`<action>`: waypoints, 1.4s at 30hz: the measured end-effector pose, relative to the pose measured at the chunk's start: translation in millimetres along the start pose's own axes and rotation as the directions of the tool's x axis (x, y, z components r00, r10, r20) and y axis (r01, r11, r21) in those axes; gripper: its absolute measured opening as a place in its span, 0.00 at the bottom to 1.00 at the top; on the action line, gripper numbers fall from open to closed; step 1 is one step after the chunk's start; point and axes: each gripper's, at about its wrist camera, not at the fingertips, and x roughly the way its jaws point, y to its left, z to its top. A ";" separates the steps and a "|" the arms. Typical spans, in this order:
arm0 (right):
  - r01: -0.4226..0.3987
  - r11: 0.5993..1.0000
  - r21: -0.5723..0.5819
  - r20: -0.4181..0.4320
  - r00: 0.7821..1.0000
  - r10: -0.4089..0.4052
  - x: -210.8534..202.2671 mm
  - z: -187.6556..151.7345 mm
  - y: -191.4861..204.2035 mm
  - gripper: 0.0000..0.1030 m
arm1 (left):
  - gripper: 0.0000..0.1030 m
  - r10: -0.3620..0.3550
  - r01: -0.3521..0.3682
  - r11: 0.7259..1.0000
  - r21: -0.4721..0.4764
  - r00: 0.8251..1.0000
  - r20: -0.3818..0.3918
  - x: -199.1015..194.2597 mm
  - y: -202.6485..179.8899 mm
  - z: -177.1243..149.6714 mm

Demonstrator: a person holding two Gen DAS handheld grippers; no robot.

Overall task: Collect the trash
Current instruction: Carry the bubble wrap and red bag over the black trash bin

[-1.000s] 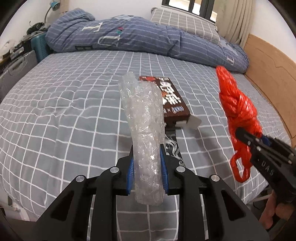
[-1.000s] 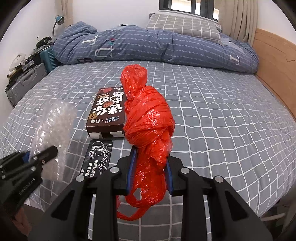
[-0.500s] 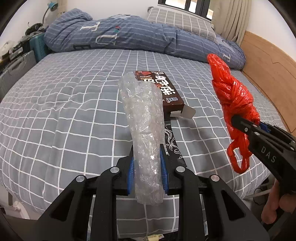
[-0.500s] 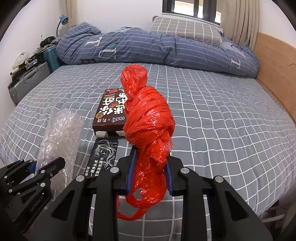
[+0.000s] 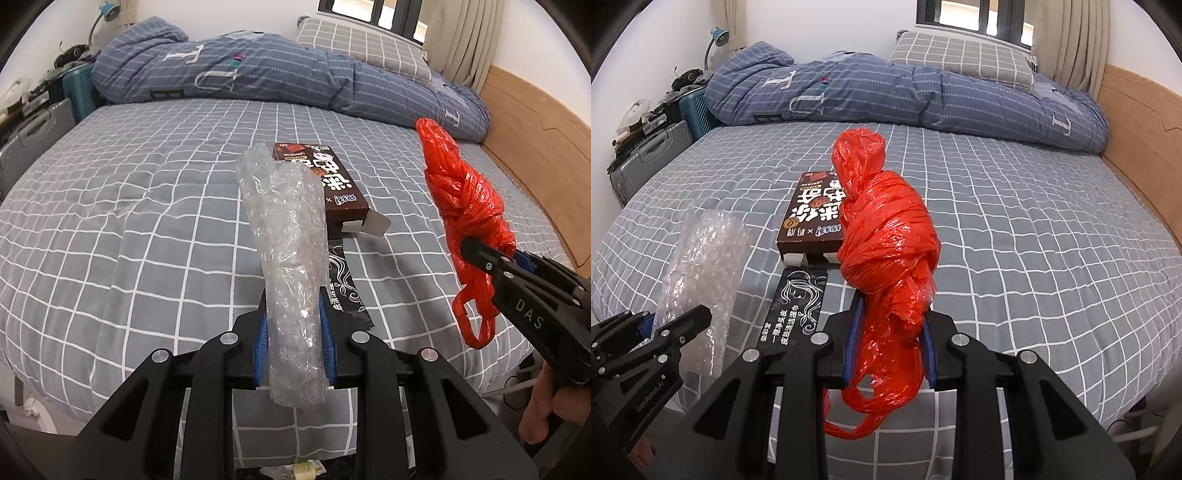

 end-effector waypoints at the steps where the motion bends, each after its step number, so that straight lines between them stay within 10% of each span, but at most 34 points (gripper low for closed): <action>1: 0.001 1.000 0.000 -0.002 1.000 -0.001 0.0 -1.0 0.8 0.25 | 0.22 -0.001 0.001 1.000 -0.001 1.000 -0.005 0.3 0.0 -1.1; 42: -0.040 0.999 0.028 -0.060 0.997 0.042 -61.3 -89.0 18.1 0.25 | 0.22 0.007 -0.005 1.000 0.026 0.998 -0.059 -47.4 -7.7 -73.8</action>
